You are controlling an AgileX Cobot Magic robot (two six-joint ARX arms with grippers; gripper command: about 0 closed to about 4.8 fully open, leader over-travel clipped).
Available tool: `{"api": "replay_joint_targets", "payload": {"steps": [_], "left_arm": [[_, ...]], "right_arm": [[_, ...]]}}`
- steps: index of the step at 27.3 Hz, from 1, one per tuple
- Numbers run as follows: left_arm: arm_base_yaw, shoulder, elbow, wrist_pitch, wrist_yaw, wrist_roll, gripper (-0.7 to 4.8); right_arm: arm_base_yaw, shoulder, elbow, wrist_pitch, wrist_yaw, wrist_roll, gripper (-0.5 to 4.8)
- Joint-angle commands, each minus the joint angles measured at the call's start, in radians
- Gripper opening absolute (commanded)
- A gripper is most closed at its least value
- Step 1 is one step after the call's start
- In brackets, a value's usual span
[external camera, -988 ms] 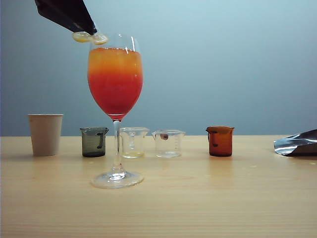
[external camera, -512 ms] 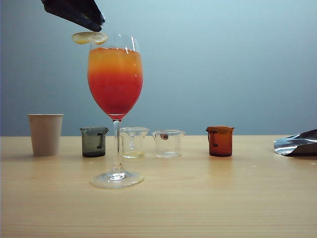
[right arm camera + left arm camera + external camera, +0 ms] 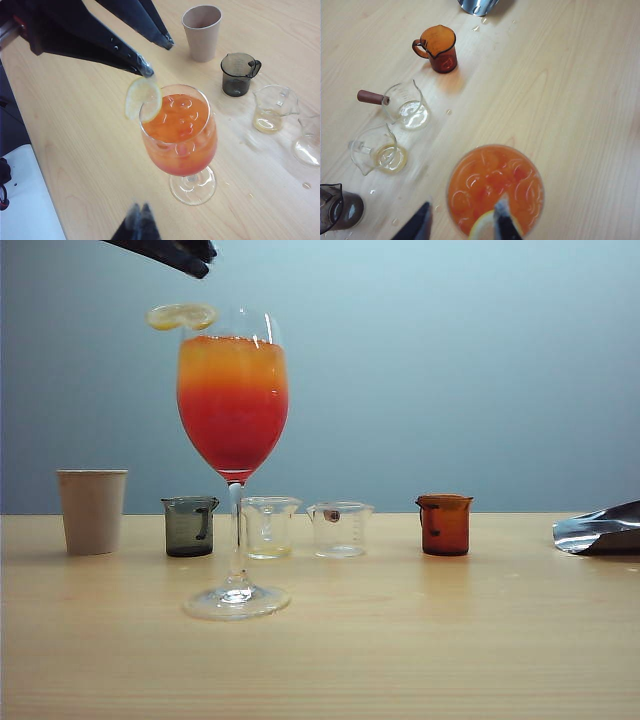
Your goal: Pick up the lemon slice from the paper cup on the left and carefully insert it into the rim of the goblet.
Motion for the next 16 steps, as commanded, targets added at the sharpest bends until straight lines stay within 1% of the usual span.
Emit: {"api": "replay_joint_targets", "payload": {"steps": [1, 4, 6, 8, 16], "left_arm": [[-0.001, -0.004, 0.005, 0.003, 0.005, -0.020, 1.62], [-0.001, -0.004, 0.005, -0.019, 0.005, -0.020, 1.62], [-0.001, -0.002, 0.005, -0.082, 0.004, -0.018, 1.62], [0.000, 0.000, 0.005, -0.110, -0.003, -0.013, 1.62], [0.000, 0.000, 0.005, -0.113, -0.003, -0.012, 1.61]], "right_arm": [[0.000, -0.003, 0.003, 0.009, -0.004, -0.003, -0.09], [0.000, -0.003, 0.003, 0.009, -0.004, -0.003, -0.09], [0.000, -0.003, 0.003, 0.009, -0.004, -0.003, -0.09], [0.000, -0.003, 0.003, 0.009, -0.004, -0.004, -0.09], [0.000, -0.003, 0.003, 0.009, -0.007, -0.003, -0.09]]}}
